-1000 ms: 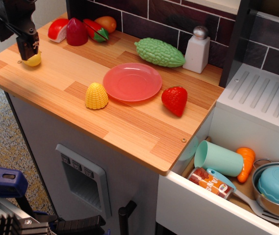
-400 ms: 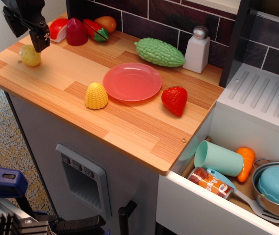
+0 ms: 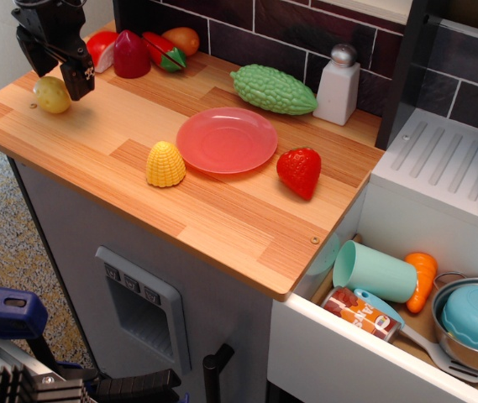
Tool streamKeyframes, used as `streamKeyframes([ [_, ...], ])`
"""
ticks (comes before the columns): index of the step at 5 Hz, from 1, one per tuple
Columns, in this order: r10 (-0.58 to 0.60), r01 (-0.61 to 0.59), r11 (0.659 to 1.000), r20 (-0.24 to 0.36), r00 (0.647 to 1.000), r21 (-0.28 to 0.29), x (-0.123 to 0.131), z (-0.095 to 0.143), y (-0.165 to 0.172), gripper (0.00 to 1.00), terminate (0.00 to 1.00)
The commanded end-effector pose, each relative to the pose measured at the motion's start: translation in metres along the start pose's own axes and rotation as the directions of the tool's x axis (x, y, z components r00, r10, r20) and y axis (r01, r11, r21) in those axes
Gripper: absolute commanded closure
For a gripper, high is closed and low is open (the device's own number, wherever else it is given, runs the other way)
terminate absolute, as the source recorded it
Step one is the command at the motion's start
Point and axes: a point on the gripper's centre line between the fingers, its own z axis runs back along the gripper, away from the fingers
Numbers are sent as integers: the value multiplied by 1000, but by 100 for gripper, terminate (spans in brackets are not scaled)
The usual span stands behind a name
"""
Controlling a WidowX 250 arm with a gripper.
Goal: Put potato on plate
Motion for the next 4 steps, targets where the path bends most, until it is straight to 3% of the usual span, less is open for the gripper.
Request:
streamKeyframes([
  [1, -6, 5, 999, 23, 1000, 33, 6, 16, 12, 0, 0],
  [4, 21, -21, 1000, 14, 1000, 9, -18, 9, 14, 0, 0],
])
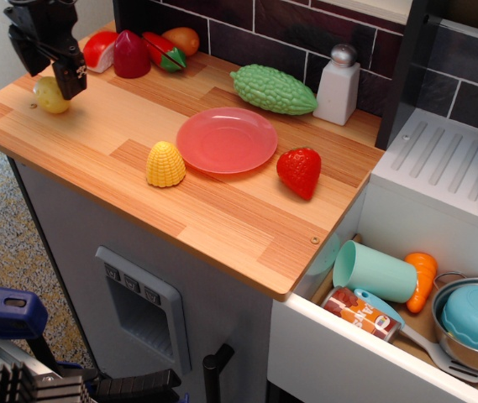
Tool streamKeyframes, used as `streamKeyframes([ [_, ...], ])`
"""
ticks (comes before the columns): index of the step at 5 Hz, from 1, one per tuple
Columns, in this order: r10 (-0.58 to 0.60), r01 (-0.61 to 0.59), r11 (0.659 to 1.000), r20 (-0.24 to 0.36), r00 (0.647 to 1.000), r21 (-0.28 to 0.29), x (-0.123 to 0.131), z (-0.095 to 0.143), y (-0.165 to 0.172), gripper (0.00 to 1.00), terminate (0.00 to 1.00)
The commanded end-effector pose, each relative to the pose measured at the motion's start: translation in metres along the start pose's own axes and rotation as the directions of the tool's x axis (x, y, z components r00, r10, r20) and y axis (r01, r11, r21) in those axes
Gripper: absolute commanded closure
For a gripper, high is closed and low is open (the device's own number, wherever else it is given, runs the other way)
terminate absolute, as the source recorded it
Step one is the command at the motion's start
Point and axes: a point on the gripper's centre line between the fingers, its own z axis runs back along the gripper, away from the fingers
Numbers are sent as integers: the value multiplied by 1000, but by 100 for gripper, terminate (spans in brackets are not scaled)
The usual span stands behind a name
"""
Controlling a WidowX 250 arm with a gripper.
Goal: Put potato on plate
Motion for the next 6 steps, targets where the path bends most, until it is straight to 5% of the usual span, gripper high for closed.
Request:
streamKeyframes([
  [1, 9, -9, 1000, 45, 999, 11, -8, 4, 7, 0, 0],
  [2, 21, -20, 999, 44, 999, -28, -4, -7, 5, 100, 0],
  [3, 26, -24, 999, 49, 998, -34, 2, -7, 2, 100, 0],
  [5, -22, 20, 999, 38, 999, 39, 37, 83, -52, 100, 0],
  [6, -12, 11, 1000, 52, 999, 7, 45, 98, -98, 100, 0],
])
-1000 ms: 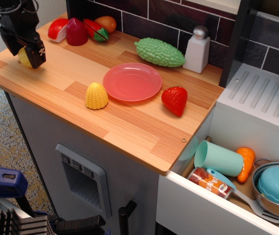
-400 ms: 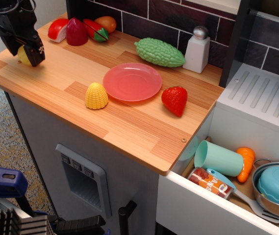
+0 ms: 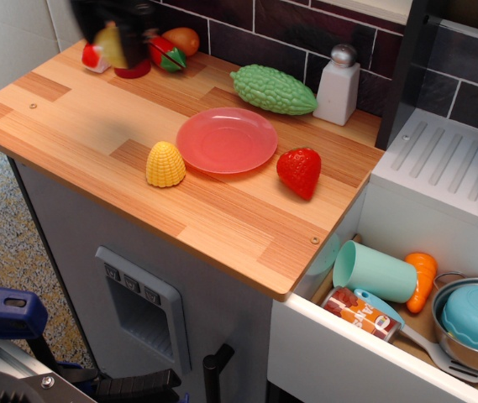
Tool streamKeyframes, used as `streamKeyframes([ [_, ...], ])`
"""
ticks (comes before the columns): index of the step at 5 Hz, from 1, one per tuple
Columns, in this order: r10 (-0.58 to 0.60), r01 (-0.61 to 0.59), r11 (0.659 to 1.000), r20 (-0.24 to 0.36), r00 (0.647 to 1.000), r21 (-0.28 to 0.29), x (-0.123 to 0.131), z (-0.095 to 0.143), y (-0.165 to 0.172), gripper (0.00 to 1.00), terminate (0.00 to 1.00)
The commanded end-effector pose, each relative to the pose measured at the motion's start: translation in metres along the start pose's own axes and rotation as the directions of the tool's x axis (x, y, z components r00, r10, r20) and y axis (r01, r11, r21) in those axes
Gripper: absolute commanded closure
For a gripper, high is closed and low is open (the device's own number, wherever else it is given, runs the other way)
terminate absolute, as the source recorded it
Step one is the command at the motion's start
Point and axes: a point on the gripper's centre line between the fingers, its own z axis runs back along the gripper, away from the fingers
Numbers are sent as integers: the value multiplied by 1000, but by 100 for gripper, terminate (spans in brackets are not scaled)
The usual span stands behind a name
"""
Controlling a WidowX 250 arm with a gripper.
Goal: Put potato on plate
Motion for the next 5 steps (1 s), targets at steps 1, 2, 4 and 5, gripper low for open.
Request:
streamKeyframes([
  [1, 35, -35, 999, 103, 994, -2, 11, 17, -58, 100, 0],
  [2, -5, 11, 998, 114, 993, -54, 17, 4, -88, 100, 0],
  [4, -41, 65, 989, 175, 984, -134, 17, -15, -97, 0, 0],
  [5, -41, 65, 989, 175, 984, -134, 17, -15, -97, 0, 100],
])
